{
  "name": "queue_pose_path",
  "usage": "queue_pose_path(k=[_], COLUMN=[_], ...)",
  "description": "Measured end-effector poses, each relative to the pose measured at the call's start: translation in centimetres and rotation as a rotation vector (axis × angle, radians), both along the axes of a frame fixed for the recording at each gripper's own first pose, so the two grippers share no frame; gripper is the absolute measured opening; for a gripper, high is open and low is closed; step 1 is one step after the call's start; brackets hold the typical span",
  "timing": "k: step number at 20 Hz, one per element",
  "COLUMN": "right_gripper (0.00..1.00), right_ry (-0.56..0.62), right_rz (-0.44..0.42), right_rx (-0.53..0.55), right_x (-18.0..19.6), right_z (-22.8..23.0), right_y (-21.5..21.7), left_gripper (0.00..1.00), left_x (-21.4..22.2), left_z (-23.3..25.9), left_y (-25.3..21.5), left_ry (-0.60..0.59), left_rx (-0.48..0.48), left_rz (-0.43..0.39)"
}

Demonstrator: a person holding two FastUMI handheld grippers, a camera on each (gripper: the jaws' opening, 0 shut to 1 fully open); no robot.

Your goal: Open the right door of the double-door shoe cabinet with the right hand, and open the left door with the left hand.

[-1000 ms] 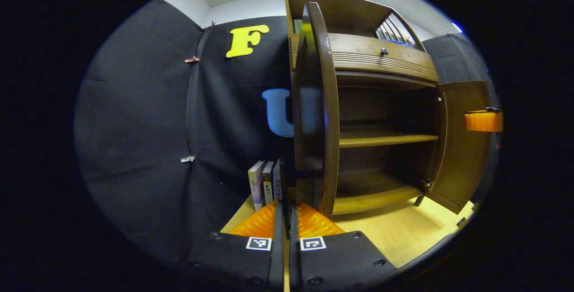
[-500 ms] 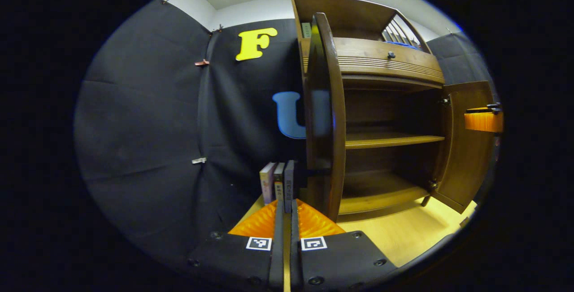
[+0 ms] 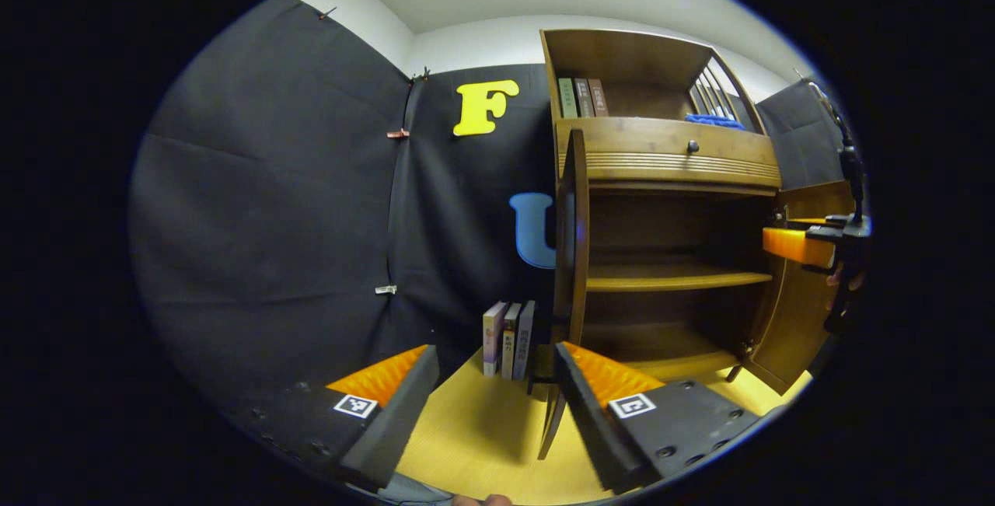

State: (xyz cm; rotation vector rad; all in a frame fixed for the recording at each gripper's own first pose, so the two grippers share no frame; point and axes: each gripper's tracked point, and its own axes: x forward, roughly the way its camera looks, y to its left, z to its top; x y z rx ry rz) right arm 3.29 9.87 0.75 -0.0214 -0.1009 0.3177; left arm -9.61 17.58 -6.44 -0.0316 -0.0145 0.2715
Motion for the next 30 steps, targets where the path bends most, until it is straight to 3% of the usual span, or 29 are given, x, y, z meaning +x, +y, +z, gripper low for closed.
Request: queue_pose_path(k=[1, 8, 12, 18, 21, 22, 26, 30], right_gripper=[0.98, 0.98, 0.98, 0.98, 0.95, 1.0, 1.0, 0.95], right_ry=[0.0, -0.019, 0.009, 0.036, 0.038, 0.035, 0.032, 0.015], right_rz=[-0.009, -0.116, -0.168, -0.295, -0.313, -0.316, -0.331, -0.345], right_rx=[0.009, -0.002, 0.009, 0.041, 0.051, 0.049, 0.053, 0.059], right_x=[0.1, 0.2, -0.2, -0.3, -1.1, -1.4, -2.0, -2.4], right_z=[0.2, 1.3, 0.7, 1.0, 1.3, 1.4, 1.4, 1.5], right_y=[-0.2, -3.1, -4.8, -9.2, -10.1, -10.3, -10.7, -11.3], left_gripper=[0.95, 0.95, 0.93, 0.95, 0.93, 0.95, 0.95, 0.95], left_x=[-0.1, 2.5, 4.9, 7.7, 8.5, 8.7, 9.3, 9.5], left_z=[1.1, 6.0, 7.1, 8.5, 8.4, 8.5, 8.3, 8.0], left_y=[-0.9, -7.4, -11.5, -14.7, -15.1, -15.5, -16.3, -17.7], left_ry=[-0.012, -0.056, -0.059, -0.056, -0.052, -0.054, -0.044, -0.039], left_rx=[-0.012, 0.017, 0.021, -0.002, -0.005, -0.014, 0.001, 0.026], left_rz=[-0.007, -0.107, -0.196, -0.255, -0.265, -0.273, -0.299, -0.343])
